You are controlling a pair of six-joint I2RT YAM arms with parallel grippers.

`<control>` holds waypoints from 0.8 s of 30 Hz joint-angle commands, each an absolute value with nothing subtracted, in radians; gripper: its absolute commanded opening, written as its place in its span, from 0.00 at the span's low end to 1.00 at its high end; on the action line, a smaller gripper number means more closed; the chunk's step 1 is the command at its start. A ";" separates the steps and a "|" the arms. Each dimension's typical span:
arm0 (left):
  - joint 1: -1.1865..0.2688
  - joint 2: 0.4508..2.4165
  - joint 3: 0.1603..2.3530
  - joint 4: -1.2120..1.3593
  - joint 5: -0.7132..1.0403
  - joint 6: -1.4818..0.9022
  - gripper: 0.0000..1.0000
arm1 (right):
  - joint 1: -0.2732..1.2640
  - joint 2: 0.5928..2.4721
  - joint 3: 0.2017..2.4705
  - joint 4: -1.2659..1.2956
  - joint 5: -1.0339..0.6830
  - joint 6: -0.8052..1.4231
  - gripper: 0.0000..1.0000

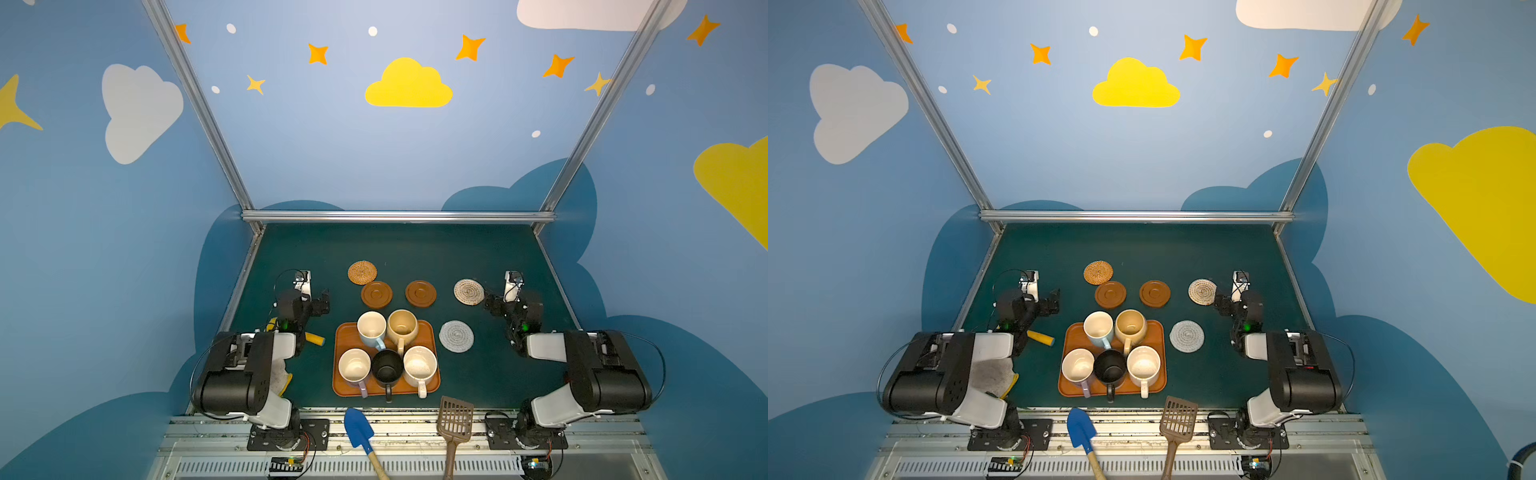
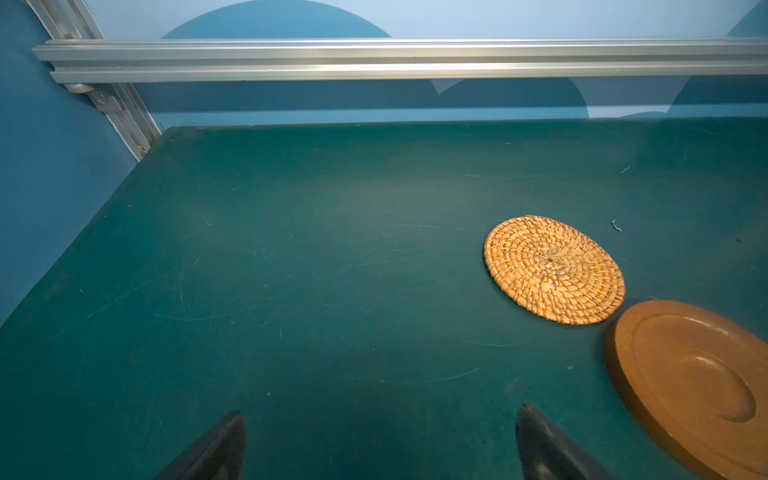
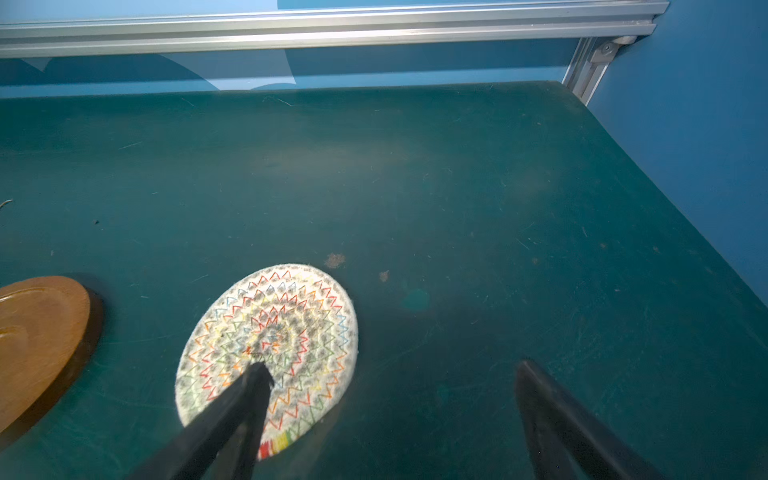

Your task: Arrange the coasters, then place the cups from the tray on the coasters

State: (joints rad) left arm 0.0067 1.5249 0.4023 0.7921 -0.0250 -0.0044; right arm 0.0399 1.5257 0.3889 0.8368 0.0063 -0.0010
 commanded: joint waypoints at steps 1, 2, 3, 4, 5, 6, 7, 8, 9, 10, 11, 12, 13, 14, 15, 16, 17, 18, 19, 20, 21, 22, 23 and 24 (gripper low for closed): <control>0.012 1.534 0.415 0.779 -0.018 -0.005 1.00 | 0.036 1.528 0.396 0.840 -0.003 -0.010 0.92; 0.012 1.535 0.415 0.779 -0.018 -0.005 1.00 | 0.035 1.527 0.400 0.829 -0.003 -0.010 0.92; 0.011 1.535 0.414 0.779 -0.018 -0.005 1.00 | 0.035 1.526 0.399 0.830 -0.005 -0.010 0.92; 0.012 1.535 0.414 0.779 -0.018 -0.003 1.00 | 0.034 1.528 0.399 0.833 -0.004 -0.011 0.92; 0.011 1.535 0.414 0.779 -0.018 -0.004 1.00 | 0.035 1.527 0.398 0.835 -0.005 -0.009 0.92; 0.012 1.535 0.414 0.779 -0.018 -0.003 1.00 | 0.034 1.526 0.399 0.832 -0.005 -0.011 0.92; 0.012 1.535 0.415 0.779 -0.018 -0.004 1.00 | 0.034 1.526 0.399 0.831 -0.004 -0.010 0.92; 0.012 1.534 0.415 0.779 -0.018 -0.004 1.00 | 0.035 1.527 0.399 0.833 -0.005 -0.009 0.92; 0.012 1.534 0.414 0.779 -0.018 -0.004 1.00 | 0.035 1.526 0.399 0.833 -0.005 -0.010 0.92; 0.012 1.535 0.415 0.779 -0.018 -0.003 1.00 | 0.034 1.526 0.399 0.833 -0.005 -0.010 0.92; 0.012 1.534 0.415 0.779 -0.018 -0.004 1.00 | 0.034 1.527 0.399 0.833 -0.005 -0.009 0.92; 0.012 1.534 0.415 0.779 -0.018 -0.004 1.00 | 0.035 1.527 0.400 0.833 -0.005 -0.010 0.92; 0.012 1.535 0.415 0.779 -0.018 -0.004 1.00 | 0.034 1.527 0.400 0.833 -0.005 -0.010 0.92; 0.012 1.535 0.414 0.779 -0.018 -0.003 1.00 | 0.035 1.526 0.400 0.833 -0.005 -0.009 0.92; 0.012 1.534 0.415 0.779 -0.018 -0.004 1.00 | 0.035 1.526 0.399 0.833 -0.005 -0.010 0.92; 0.012 1.533 0.415 0.779 -0.018 -0.003 1.00 | 0.035 1.527 0.399 0.833 -0.005 -0.009 0.92; 0.012 1.533 0.414 0.778 -0.018 -0.004 1.00 | 0.034 1.526 0.399 0.833 -0.005 -0.010 0.92; 0.012 1.533 0.413 0.779 -0.018 -0.004 1.00 | 0.035 1.527 0.399 0.833 -0.005 -0.009 0.92; 0.011 1.533 0.413 0.779 -0.020 -0.004 1.00 | 0.035 1.527 0.399 0.834 -0.005 -0.009 0.92; 0.011 1.533 0.414 0.778 -0.020 -0.006 1.00 | 0.035 1.527 0.400 0.833 -0.005 -0.009 0.92; 0.012 1.535 0.414 0.779 -0.020 -0.005 1.00 | 0.035 1.527 0.399 0.833 -0.005 -0.010 0.92; 0.012 1.535 0.415 0.779 -0.019 -0.006 1.00 | 0.034 1.527 0.399 0.833 -0.004 -0.008 0.92; 0.012 1.535 0.415 0.778 -0.018 -0.006 1.00 | 0.035 1.526 0.399 0.834 -0.005 -0.008 0.92; 0.012 1.535 0.414 0.778 -0.018 -0.006 1.00 | 0.035 1.526 0.400 0.833 -0.005 -0.009 0.92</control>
State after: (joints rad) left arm 0.0067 1.5249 0.4023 0.7921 -0.0250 -0.0044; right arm 0.0364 1.5257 0.3889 0.8368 0.0021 -0.0048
